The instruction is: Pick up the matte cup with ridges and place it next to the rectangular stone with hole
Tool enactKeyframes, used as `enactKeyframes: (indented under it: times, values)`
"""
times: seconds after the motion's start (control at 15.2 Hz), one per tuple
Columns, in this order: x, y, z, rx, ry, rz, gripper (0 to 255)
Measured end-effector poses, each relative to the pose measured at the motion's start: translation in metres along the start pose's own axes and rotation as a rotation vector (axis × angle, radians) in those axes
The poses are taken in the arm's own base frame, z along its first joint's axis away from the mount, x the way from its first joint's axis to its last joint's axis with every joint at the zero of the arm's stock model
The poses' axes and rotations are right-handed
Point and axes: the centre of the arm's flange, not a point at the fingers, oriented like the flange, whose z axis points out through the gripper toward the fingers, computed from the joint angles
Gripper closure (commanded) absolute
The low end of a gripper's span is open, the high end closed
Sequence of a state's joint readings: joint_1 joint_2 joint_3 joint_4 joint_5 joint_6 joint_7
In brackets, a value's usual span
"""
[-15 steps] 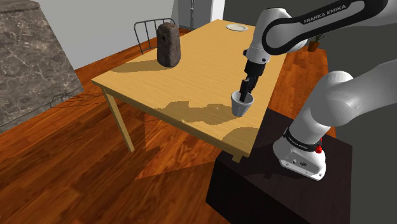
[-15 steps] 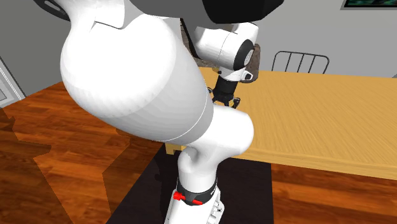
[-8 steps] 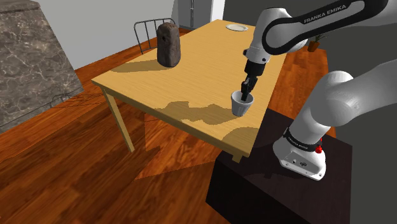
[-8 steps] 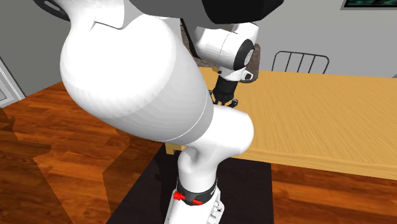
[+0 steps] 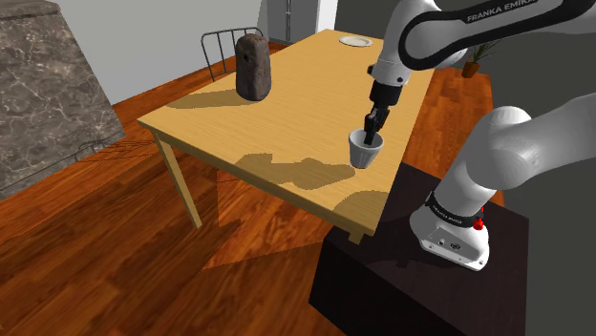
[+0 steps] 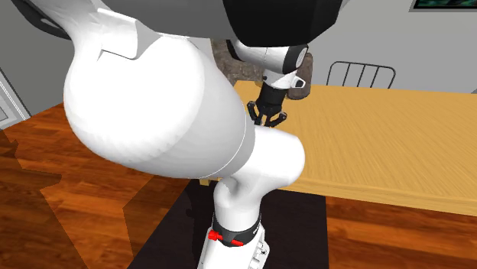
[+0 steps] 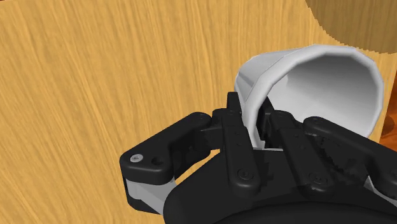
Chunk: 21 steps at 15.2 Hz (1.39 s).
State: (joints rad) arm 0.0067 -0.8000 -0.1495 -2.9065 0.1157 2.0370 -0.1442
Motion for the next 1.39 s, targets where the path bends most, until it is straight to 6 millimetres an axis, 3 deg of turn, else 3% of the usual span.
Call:
enactKeyframes:
  times: [1.39]
  values:
    - [-0.005, -0.024, -0.109, 0.0, 0.0, 0.0, 255]
